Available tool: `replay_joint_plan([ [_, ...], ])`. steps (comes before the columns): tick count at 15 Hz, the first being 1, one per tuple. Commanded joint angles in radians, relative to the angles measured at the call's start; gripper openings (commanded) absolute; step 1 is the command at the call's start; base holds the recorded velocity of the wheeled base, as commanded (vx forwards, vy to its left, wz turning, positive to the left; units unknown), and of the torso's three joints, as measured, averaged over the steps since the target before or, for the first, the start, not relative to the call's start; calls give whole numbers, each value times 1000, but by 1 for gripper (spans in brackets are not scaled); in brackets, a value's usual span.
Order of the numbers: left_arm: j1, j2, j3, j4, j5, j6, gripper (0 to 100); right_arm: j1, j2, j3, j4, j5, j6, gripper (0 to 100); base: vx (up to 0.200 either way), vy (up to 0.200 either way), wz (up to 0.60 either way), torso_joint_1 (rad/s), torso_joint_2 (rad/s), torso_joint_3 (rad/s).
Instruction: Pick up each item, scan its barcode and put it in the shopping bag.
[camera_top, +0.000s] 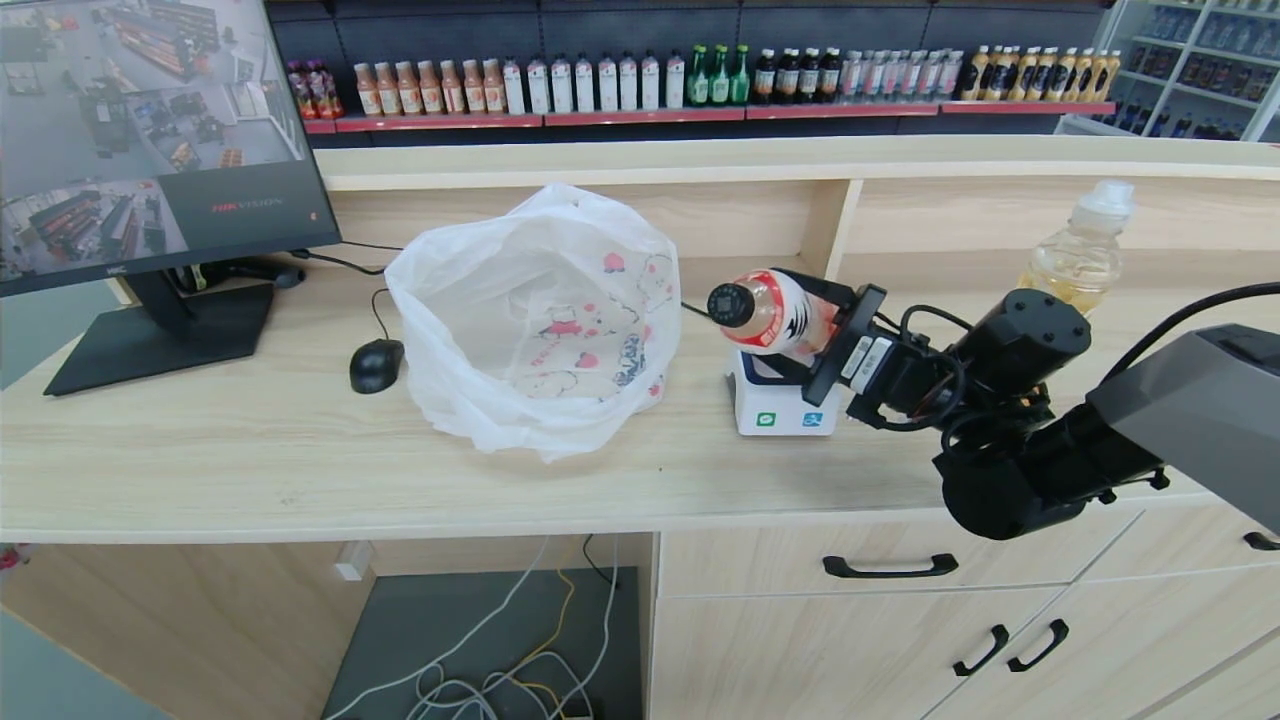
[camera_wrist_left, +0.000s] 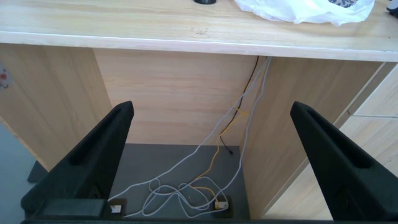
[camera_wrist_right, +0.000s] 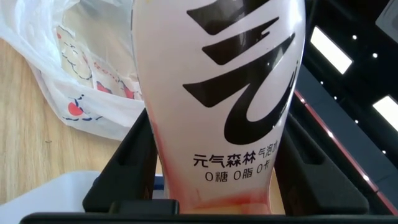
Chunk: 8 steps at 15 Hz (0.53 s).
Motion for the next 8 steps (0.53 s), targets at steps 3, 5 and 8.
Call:
replay_joint_plan([
  [3, 0, 0, 0, 0, 0, 0, 100, 18, -9, -2, -1, -37, 17, 0, 0, 0, 0, 0, 0, 0],
  [5, 0, 0, 0, 0, 0, 0, 100, 22, -24, 2, -1, -71, 36, 0, 0, 0, 0, 0, 0, 0],
  [8, 0, 0, 0, 0, 0, 0, 100, 67, -96, 4, -1, -217, 129, 0, 0, 0, 0, 0, 0, 0],
])
